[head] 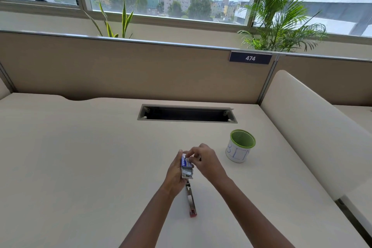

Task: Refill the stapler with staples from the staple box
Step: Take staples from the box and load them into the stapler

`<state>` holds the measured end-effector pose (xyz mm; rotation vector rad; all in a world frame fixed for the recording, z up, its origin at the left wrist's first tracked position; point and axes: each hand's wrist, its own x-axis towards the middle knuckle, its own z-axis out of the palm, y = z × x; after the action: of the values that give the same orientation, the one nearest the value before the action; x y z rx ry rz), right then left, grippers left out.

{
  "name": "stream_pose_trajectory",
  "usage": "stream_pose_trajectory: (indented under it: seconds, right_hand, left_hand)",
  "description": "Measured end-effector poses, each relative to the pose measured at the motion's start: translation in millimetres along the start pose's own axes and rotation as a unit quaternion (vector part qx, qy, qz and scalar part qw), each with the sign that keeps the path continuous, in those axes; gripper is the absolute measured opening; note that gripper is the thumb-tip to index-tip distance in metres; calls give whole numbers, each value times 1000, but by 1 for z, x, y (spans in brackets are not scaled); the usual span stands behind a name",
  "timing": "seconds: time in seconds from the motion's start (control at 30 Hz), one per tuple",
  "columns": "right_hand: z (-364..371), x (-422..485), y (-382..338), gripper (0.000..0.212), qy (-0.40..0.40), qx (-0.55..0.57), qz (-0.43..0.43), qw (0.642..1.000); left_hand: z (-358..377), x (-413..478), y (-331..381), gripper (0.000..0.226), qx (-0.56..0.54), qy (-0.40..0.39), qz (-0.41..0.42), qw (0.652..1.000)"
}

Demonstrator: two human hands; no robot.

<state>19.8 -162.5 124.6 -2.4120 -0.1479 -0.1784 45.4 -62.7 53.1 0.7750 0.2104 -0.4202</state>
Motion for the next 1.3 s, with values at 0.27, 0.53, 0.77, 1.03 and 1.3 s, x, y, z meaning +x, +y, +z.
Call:
stream_pose_trajectory:
  seconds: [0.27, 0.53, 0.77, 1.03, 1.3]
  right_hand:
    - [3, -3, 1, 15, 15, -55, -39, 998]
    - [-1, -3, -3, 18, -12, -57, -27, 998]
    - [-3, -6, -7, 16, -40, 4, 28, 999]
    - [0, -12, -9, 13, -32, -4, 33, 999]
    - [-10, -13, -12, 17, -75, -5, 14, 997]
  left_hand:
    - [2, 3, -2, 38, -10, -15, 7, 1000]
    - [4, 2, -2, 36, 19, 0, 13, 1000]
    - [6, 1, 3, 36, 22, 1, 39, 999]
    - [8, 0, 6, 36, 6, 13, 42, 999]
    - [3, 1, 6, 35, 2, 25, 31, 999]
